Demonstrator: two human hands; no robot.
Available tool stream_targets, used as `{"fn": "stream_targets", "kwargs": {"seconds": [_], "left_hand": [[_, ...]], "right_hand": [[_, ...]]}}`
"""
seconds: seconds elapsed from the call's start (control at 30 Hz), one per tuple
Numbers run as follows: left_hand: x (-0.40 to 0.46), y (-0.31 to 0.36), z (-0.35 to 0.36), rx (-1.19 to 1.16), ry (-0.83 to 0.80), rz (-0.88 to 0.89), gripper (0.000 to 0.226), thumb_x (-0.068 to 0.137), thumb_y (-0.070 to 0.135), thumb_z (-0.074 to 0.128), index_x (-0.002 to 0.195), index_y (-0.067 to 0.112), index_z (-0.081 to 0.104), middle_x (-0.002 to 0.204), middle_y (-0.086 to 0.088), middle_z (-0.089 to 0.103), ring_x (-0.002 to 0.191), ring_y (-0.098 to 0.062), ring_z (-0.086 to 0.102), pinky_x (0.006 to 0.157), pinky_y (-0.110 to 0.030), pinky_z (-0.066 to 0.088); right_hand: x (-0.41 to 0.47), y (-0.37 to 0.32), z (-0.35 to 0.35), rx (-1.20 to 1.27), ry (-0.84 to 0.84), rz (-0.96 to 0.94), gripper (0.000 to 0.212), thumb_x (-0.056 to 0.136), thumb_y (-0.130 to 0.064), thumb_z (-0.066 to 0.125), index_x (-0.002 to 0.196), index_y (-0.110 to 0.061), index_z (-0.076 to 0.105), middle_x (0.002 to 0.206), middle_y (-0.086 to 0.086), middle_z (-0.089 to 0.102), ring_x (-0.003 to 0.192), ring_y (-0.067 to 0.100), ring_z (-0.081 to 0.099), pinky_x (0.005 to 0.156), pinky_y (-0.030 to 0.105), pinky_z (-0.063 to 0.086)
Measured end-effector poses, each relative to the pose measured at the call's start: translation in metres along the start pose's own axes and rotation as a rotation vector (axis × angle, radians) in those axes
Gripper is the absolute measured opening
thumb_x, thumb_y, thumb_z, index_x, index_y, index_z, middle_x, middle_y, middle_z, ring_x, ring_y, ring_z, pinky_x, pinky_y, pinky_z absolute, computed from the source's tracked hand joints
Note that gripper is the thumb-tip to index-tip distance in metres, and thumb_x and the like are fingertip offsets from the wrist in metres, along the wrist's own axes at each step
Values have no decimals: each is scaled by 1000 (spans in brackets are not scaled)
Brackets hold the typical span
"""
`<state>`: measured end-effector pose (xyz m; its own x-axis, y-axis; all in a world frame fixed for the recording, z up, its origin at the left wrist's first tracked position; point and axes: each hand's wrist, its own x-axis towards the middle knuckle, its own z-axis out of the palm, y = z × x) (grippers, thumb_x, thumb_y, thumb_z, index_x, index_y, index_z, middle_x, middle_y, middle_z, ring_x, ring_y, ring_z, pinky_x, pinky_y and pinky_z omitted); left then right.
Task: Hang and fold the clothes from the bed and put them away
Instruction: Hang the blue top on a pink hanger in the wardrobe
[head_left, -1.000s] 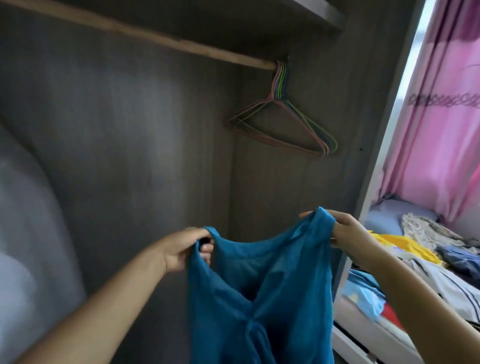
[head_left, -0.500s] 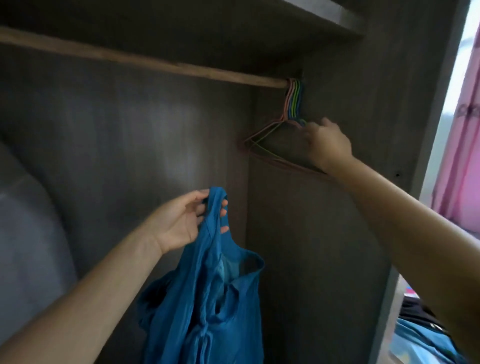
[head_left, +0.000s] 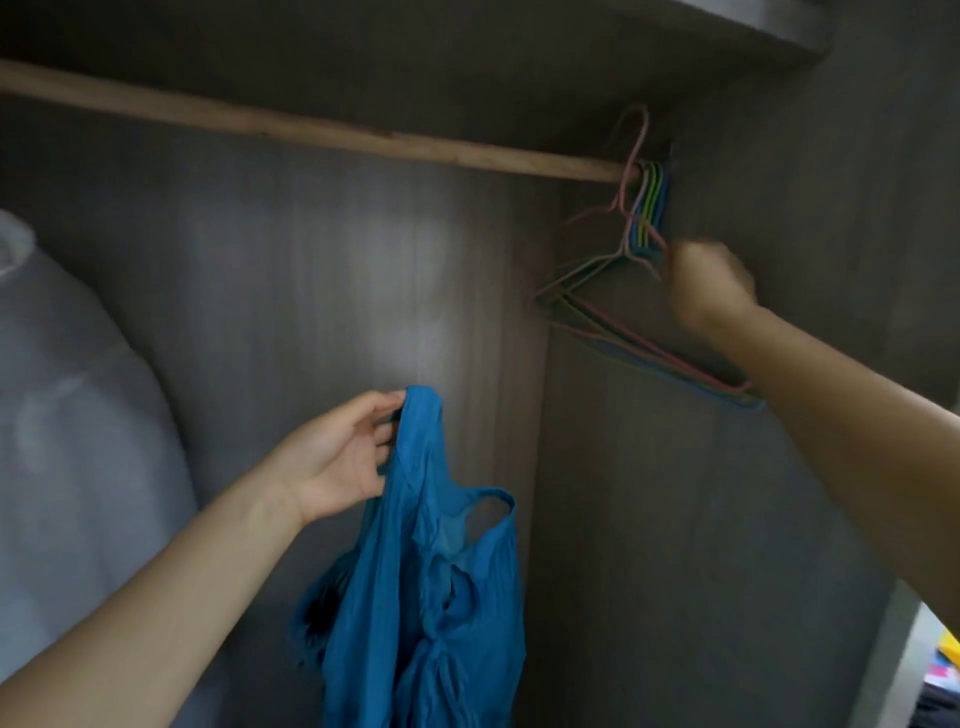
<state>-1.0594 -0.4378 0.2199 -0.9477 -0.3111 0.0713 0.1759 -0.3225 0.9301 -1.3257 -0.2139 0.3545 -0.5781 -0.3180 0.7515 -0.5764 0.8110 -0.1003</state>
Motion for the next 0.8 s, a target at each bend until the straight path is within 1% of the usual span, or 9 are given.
{"fn": "stream_targets", "kwargs": {"seconds": [0.1, 0.17, 0.23, 0.3, 0.4, 0.47, 0.6, 0.7, 0.8], "left_hand": [[-3, -1, -1, -4, 57, 18, 20, 69, 26, 64, 83, 15, 75, 81, -6, 69, 65, -17, 68, 57, -28, 57], [-9, -2, -4, -2, 100, 9, 20, 69, 26, 64, 82, 14, 72, 74, -4, 66, 57, -15, 65, 53, -25, 56], [-16, -6, -9, 11, 145, -28, 17, 69, 27, 63, 78, 15, 70, 66, -4, 61, 48, -14, 59, 45, -21, 51], [-23, -15, -15, 40, 163, -92, 15, 72, 28, 62, 79, 16, 65, 60, -2, 55, 41, -12, 52, 37, -19, 44], [-32, -28, -23, 54, 173, -194, 17, 75, 29, 61, 85, 16, 58, 57, -2, 52, 37, -11, 45, 33, -18, 38], [-40, -35, -30, 38, 185, -239, 19, 73, 29, 62, 85, 15, 58, 56, -2, 52, 37, -11, 43, 34, -17, 37], [-53, -43, -38, 17, 169, -298, 19, 73, 28, 61, 86, 14, 57, 57, 0, 50, 38, -10, 42, 35, -16, 36], [-63, -42, -36, -33, 122, -328, 15, 76, 27, 59, 82, 14, 55, 57, 1, 48, 37, -9, 40, 34, -15, 35], [-72, -31, -33, -70, 123, -318, 13, 75, 25, 57, 72, 12, 56, 54, 1, 45, 34, -7, 37, 30, -14, 32]], "right_hand": [[-27, -11, -2, 364, 134, 15, 22, 100, -16, 42, 105, 3, 52, 97, 31, 61, 87, 45, 59, 68, 42, 43], [-64, -13, 14, 601, 202, 24, 20, 100, -16, 41, 104, 0, 53, 88, 23, 62, 76, 36, 58, 64, 37, 38], [-110, -17, 36, 817, 124, 94, 12, 99, -14, 44, 106, -9, 53, 74, 6, 56, 60, 20, 52, 58, 32, 36], [-146, -25, 53, 1122, -34, 240, 4, 98, -17, 50, 100, -17, 54, 66, -1, 49, 49, 10, 46, 46, 24, 38], [-169, -39, 56, 1433, -174, 472, 24, 98, -30, 53, 80, -19, 63, 46, -11, 34, 36, 3, 27, 36, 13, 19], [-180, -50, 44, 1538, -185, 484, 33, 98, -35, 52, 75, -16, 65, 42, -12, 25, 34, 3, 21, 37, 13, 14], [-194, -68, 12, 1990, -156, 487, 46, 95, -49, 47, 60, -22, 60, 43, -11, 22, 36, 3, 16, 33, 17, 14], [-209, -89, 4, 2129, -239, 464, 52, 85, -59, 49, 50, -22, 57, 42, -12, 22, 34, 3, 17, 31, 16, 16], [-241, -113, 20, 2005, -387, 433, 51, 77, -57, 51, 45, -19, 56, 39, -11, 25, 32, 2, 19, 33, 11, 15]]}}
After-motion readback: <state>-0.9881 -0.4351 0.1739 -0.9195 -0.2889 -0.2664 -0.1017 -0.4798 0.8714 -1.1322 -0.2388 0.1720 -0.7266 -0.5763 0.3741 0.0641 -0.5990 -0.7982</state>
